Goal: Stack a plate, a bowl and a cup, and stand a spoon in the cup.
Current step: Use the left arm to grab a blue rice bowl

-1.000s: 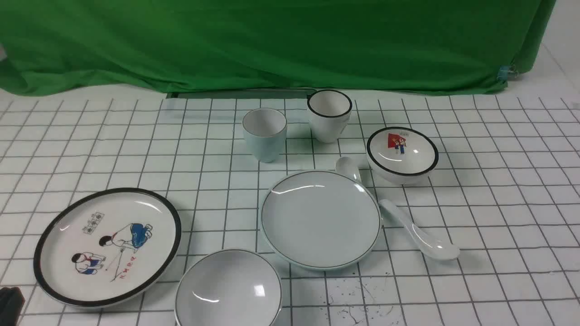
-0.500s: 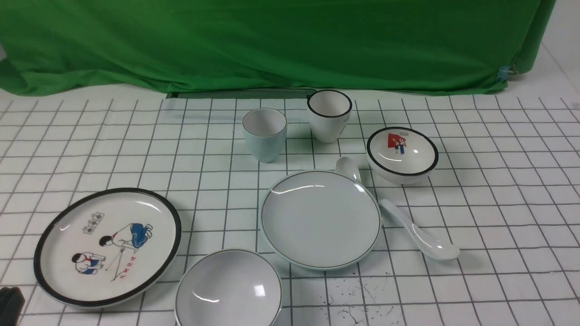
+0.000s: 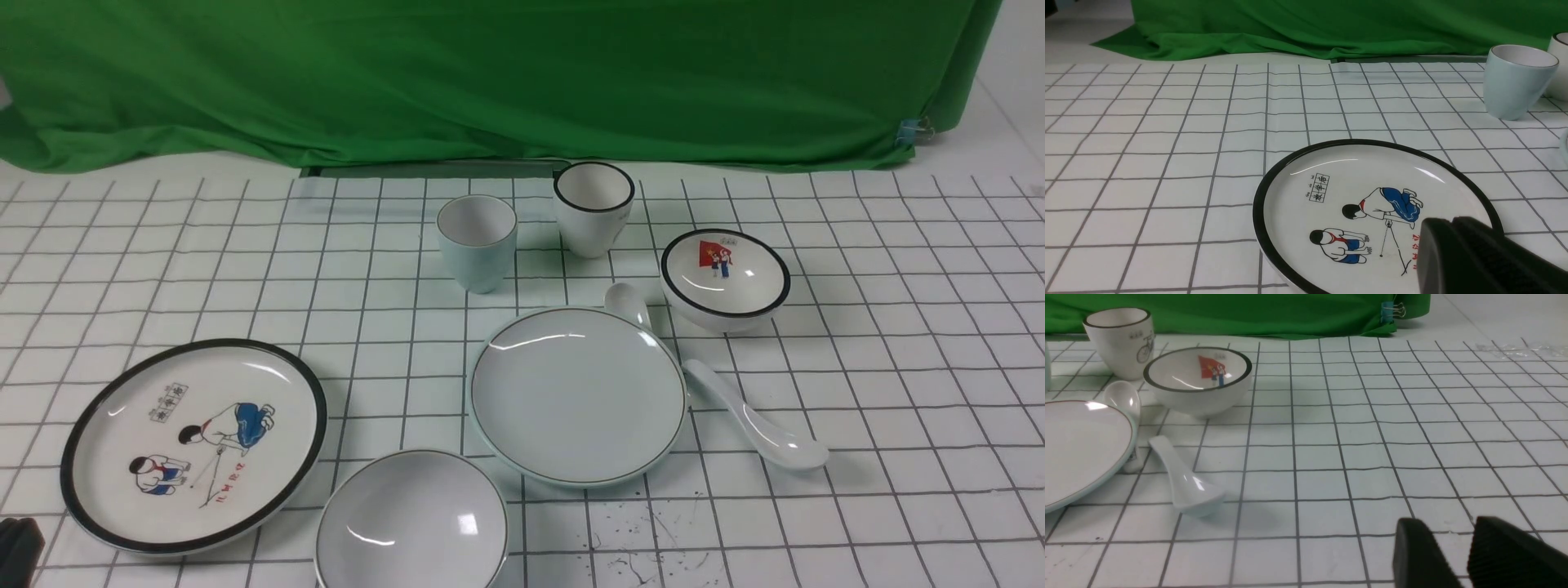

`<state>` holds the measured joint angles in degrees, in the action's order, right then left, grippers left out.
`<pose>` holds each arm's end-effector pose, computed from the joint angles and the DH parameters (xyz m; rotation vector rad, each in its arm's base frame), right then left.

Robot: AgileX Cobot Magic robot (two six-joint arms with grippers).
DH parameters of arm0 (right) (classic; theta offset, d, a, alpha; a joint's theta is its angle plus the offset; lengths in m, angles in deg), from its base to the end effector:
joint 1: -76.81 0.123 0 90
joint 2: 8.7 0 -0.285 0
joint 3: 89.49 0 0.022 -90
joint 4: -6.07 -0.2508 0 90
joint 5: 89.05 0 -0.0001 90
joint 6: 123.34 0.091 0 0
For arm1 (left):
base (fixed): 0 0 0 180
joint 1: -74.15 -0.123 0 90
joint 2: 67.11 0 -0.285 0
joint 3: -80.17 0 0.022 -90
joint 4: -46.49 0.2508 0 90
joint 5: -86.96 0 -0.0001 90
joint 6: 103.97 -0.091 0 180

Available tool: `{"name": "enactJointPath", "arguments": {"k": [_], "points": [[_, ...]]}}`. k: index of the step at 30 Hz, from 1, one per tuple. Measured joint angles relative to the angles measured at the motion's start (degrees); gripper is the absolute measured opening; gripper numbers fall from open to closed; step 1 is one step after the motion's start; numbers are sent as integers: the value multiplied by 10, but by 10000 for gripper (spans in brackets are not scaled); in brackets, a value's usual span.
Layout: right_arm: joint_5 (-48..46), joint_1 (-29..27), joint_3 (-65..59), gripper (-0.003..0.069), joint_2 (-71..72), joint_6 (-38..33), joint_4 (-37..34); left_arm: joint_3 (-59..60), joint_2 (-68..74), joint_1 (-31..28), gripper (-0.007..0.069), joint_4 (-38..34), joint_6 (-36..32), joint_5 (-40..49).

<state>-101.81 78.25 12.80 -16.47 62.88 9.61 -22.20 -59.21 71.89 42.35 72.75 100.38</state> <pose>0.0560 0.0002 0.1901 0.0300 1.7141 0.0428 0.0559 0.0007 0.1895 -0.0329 1.7261 0.0050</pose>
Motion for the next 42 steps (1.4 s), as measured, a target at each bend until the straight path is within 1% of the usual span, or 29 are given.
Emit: {"name": "enactJointPath", "arguments": {"k": [8, 11, 15, 24, 27, 28, 29, 30, 31, 33, 34, 35, 36, 37, 38, 40, 42], "points": [[0, 0, 0, 242, 0, 0, 0, 0, 0, 0, -29, 0, 0, 0], [0, 0, 0, 242, 0, 0, 0, 0, 0, 0, -29, 16, 0, -3], [0, 0, 0, 242, 0, 0, 0, 0, 0, 0, -29, 19, 0, -9], [0, 0, 0, 242, 0, 0, 0, 0, 0, 0, -29, 9, 0, -9], [1, 0, 0, 242, 0, 16, -2, 0, 0, 0, -29, -16, 0, -9], [2, 0, 0, 242, 0, 30, -6, 0, 0, 0, -29, -31, 1, -9], [4, 0, 0, 242, 0, 63, -19, 0, 0, 0, -29, -56, 8, -9], [6, 0, 0, 242, 0, 105, -39, 0, 0, 0, -29, -101, 26, -10], [6, 0, 0, 242, 0, 105, -39, 0, 0, 0, -29, -111, 33, -11], [6, 0, 0, 242, 0, 291, -132, 0, 0, 0, -29, -266, 107, -15], [6, 0, 0, 242, 0, 364, -158, 0, 0, 0, -29, -313, 130, -15], [6, 0, 0, 242, 0, 414, -174, 0, 0, 0, -29, -362, 153, -16], [6, 0, 0, 242, 0, 437, -174, 0, 0, 0, -29, -377, 160, -16], [5, 0, 0, 242, 0, 499, -186, 0, 0, 0, -29, -411, 175, -18], [2, 0, 0, 242, 0, 516, -189, 0, 0, 0, -29, -418, 182, -19], [-3, 0, 0, 242, 0, 520, -189, 0, 0, 0, -29, -418, 188, -21], [-5, 0, 0, 242, 0, 495, -184, 0, 0, 0, -29, -418, 203, -27]]}}
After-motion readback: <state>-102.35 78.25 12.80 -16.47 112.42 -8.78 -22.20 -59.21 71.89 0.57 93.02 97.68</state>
